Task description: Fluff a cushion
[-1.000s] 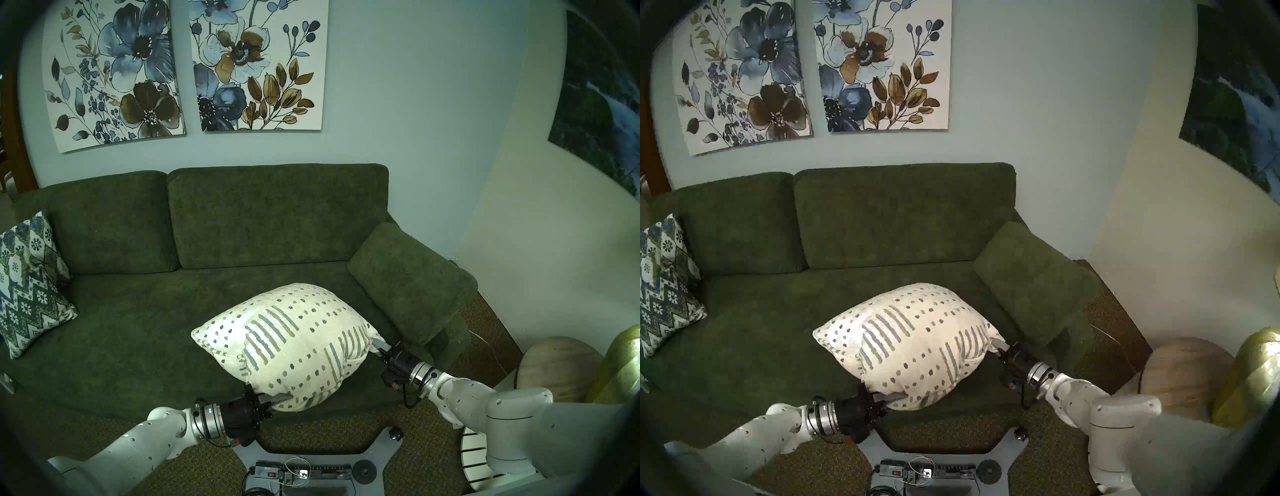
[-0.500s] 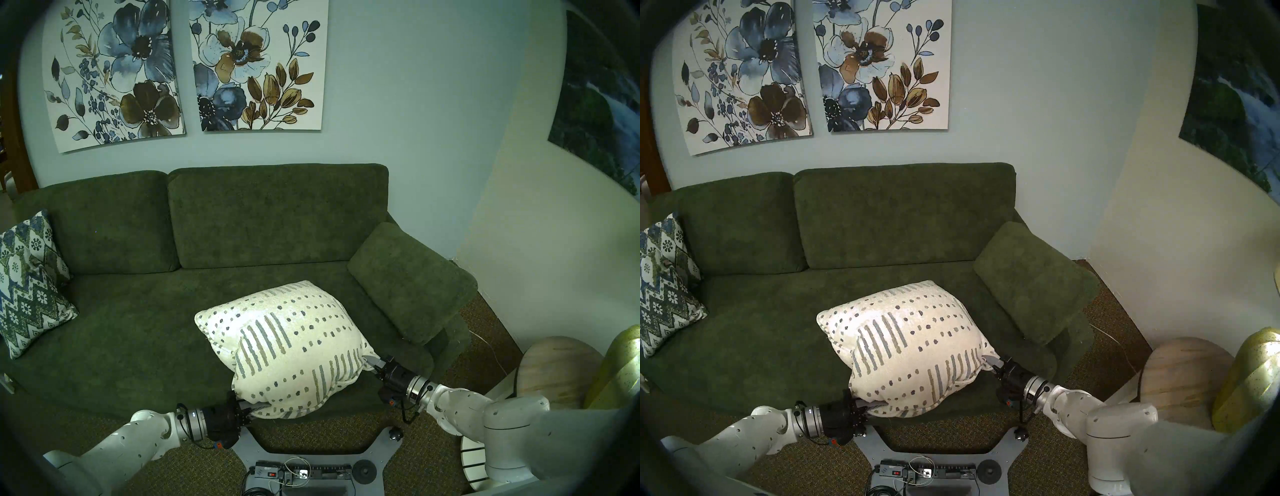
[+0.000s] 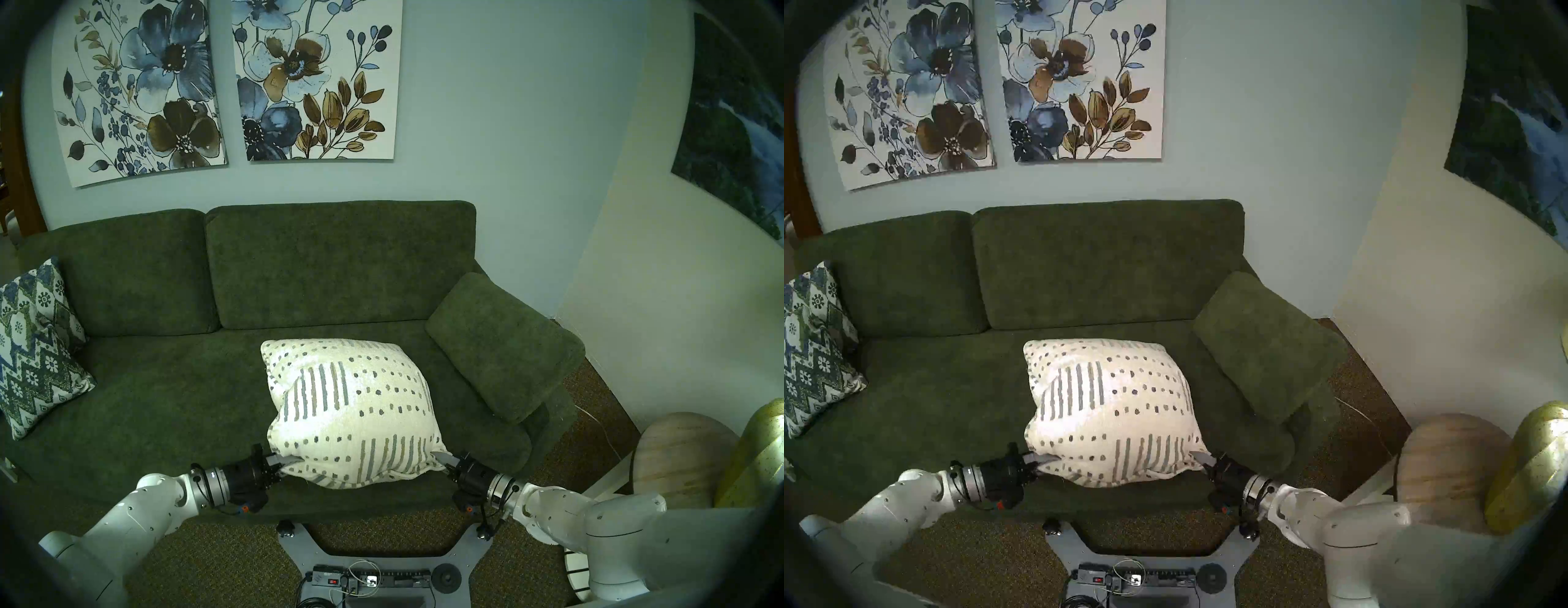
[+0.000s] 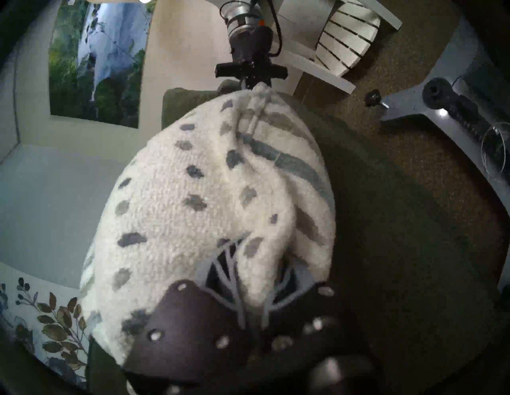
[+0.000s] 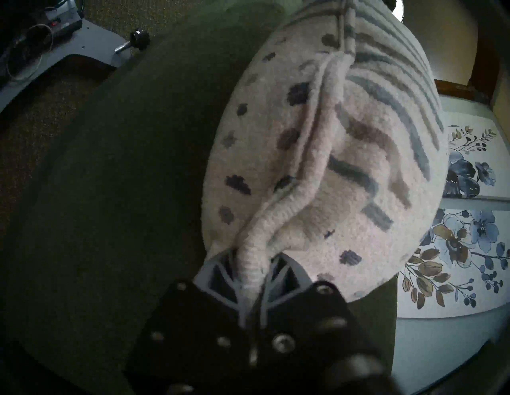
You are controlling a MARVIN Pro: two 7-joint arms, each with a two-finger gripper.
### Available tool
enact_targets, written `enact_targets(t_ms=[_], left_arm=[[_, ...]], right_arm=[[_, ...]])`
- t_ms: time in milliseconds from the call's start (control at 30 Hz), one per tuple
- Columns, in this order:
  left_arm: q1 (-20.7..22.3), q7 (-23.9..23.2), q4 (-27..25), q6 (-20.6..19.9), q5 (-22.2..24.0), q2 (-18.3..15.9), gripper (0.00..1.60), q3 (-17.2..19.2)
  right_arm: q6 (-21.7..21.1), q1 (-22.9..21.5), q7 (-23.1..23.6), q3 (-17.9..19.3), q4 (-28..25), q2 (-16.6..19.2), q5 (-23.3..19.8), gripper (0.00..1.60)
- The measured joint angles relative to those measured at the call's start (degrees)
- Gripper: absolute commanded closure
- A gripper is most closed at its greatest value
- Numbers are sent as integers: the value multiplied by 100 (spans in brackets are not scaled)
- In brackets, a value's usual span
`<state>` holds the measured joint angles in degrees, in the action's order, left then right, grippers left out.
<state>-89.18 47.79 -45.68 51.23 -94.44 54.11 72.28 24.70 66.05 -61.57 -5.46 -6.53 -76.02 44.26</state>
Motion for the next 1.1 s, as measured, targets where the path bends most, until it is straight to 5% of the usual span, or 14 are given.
enact_targets(t_ms=[433,1100], left_arm=[[233,84,137,-9,58,-27,160,347],[-520,280,-6,305,651,742,160,40]], right_arm=[[10,18,-1,-65,-68,-177,50,160],[0,-169,331,-4,132,-28,48,160]])
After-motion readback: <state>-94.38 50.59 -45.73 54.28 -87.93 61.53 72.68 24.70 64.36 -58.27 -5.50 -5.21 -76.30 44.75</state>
